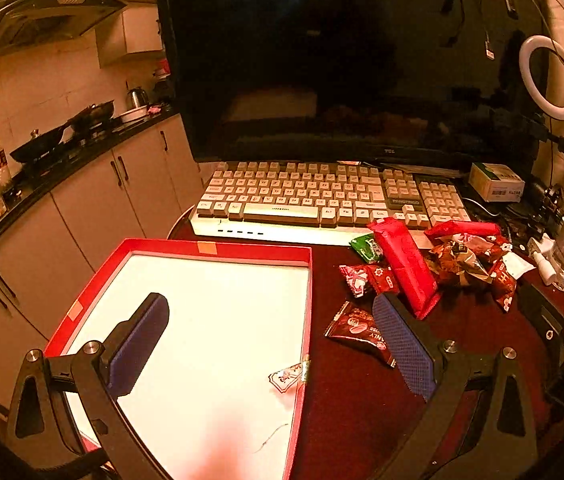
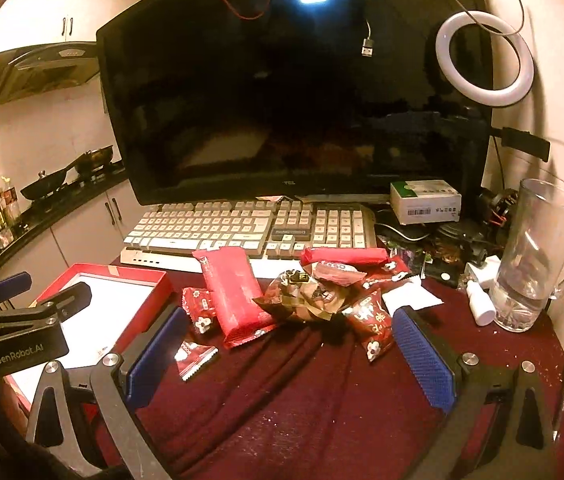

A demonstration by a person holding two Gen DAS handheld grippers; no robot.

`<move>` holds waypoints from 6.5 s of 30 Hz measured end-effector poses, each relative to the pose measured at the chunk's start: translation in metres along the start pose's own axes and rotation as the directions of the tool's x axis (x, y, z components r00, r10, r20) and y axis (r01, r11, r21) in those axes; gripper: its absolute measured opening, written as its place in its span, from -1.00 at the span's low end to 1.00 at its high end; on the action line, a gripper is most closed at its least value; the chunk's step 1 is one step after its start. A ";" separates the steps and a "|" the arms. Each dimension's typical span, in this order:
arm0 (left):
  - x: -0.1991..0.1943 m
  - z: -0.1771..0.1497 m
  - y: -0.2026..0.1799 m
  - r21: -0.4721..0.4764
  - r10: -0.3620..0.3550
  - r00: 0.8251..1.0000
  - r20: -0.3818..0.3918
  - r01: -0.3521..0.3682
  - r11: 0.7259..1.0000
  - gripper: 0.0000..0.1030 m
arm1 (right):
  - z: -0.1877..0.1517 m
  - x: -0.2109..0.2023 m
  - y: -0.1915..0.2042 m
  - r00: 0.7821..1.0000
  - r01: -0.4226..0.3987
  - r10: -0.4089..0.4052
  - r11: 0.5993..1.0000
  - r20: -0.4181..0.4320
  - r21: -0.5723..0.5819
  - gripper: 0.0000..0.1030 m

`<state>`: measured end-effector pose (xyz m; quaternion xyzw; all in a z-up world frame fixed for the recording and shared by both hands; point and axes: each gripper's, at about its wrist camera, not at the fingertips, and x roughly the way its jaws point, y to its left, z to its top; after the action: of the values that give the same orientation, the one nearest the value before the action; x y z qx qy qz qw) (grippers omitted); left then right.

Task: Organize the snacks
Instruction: 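Grasp the red square packet with the right gripper and lift it, then grasp the brown-and-red packet with the left gripper while the right gripper holds the red packet, then carry both packets over the white tray and open both grippers, then grasp the red-and-white candy pack with the right gripper while the left grasps the brown snack bag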

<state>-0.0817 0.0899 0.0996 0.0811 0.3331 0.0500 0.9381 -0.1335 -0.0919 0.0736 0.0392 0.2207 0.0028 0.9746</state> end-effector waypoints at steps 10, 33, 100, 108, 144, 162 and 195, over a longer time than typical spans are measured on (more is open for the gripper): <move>0.007 -0.005 -0.005 0.033 -0.002 1.000 -0.006 0.002 0.999 1.00 | -0.001 0.018 -0.009 0.998 0.014 -0.013 1.000 -0.061 0.011 1.00; 0.054 -0.007 0.028 0.017 0.065 0.996 -0.062 -0.064 0.998 1.00 | 0.038 0.185 0.049 0.900 -0.275 0.236 0.960 -0.367 -0.058 0.94; 0.072 -0.019 -0.036 -0.039 -0.364 0.912 -0.191 0.363 0.931 -0.69 | 0.043 0.106 -0.074 0.835 -0.538 0.549 0.808 0.026 0.240 -0.01; 0.069 -0.023 -0.045 0.055 -0.301 0.933 -0.199 0.317 0.947 -0.69 | 0.043 0.107 -0.071 0.841 -0.529 0.540 0.816 0.017 0.231 -0.01; 0.061 -0.044 0.110 -0.230 -0.370 0.925 -0.089 0.343 0.911 -1.00 | 0.045 0.112 0.130 0.678 -0.710 0.724 0.690 -0.131 0.140 0.05; 0.013 -0.029 0.069 -0.045 -0.147 0.989 0.036 0.148 0.988 0.49 | 0.051 0.067 -0.019 0.831 -0.543 0.556 0.805 0.013 0.241 0.57; 0.083 0.046 -0.131 -0.044 -0.422 0.878 -0.226 0.424 0.905 0.49 | -0.021 0.115 -0.109 0.933 -0.111 0.148 0.985 -0.328 0.131 0.32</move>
<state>0.0166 -0.0321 0.0597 0.0035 0.4495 -0.1483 0.8809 -0.0397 -0.1959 -0.0031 0.1065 0.3806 0.0615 0.9165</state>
